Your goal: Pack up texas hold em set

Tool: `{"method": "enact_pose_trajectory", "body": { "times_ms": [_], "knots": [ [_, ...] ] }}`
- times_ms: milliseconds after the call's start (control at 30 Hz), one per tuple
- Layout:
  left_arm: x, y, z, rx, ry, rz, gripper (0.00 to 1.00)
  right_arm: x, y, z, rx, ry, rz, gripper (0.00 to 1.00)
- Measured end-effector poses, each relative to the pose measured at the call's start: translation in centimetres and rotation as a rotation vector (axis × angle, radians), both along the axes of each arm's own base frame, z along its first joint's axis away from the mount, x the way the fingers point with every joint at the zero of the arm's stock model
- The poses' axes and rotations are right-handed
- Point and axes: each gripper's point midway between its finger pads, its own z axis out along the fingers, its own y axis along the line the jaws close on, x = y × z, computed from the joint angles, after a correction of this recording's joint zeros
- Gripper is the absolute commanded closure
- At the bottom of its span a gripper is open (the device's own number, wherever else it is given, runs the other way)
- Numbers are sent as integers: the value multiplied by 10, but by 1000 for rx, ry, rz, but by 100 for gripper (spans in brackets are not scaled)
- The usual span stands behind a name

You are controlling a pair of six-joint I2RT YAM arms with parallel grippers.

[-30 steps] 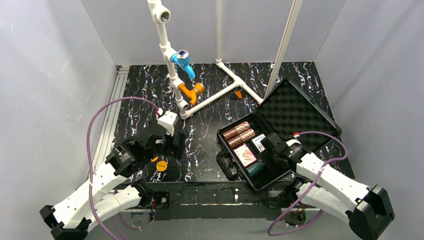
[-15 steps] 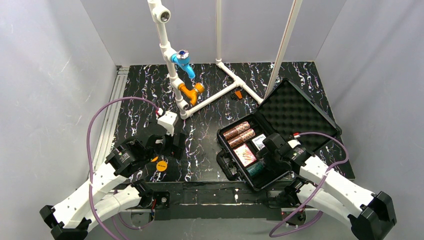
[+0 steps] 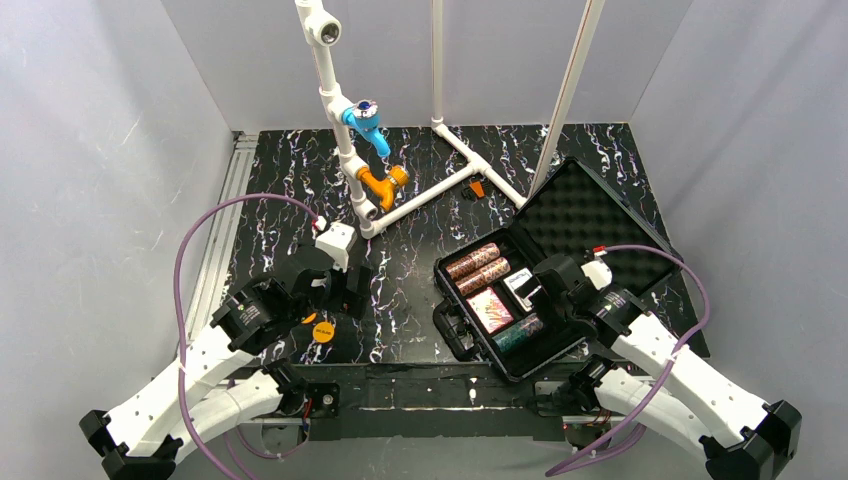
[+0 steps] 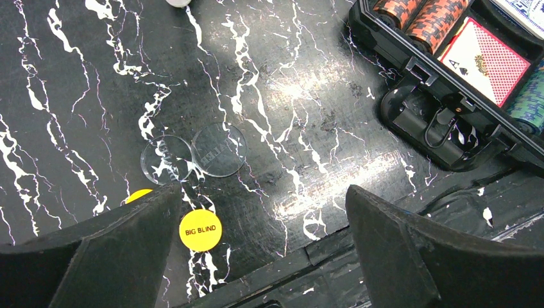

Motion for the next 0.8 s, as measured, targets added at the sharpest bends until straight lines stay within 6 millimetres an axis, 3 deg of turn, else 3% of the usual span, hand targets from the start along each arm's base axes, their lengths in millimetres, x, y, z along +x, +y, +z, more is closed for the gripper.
{"method": "enact_pose_trajectory", "body": {
  "times_ms": [433, 567, 800],
  "knots": [
    [2, -1, -6, 20, 20, 0, 1, 16, -17, 22, -186, -151, 150, 18],
    [2, -2, -9, 30, 30, 0, 1, 28, -21, 45, -263, -219, 205, 3],
    [4, -3, -15, 57, 52, 4, 1, 49, -14, 77, -320, -293, 233, 2]
  ]
}}
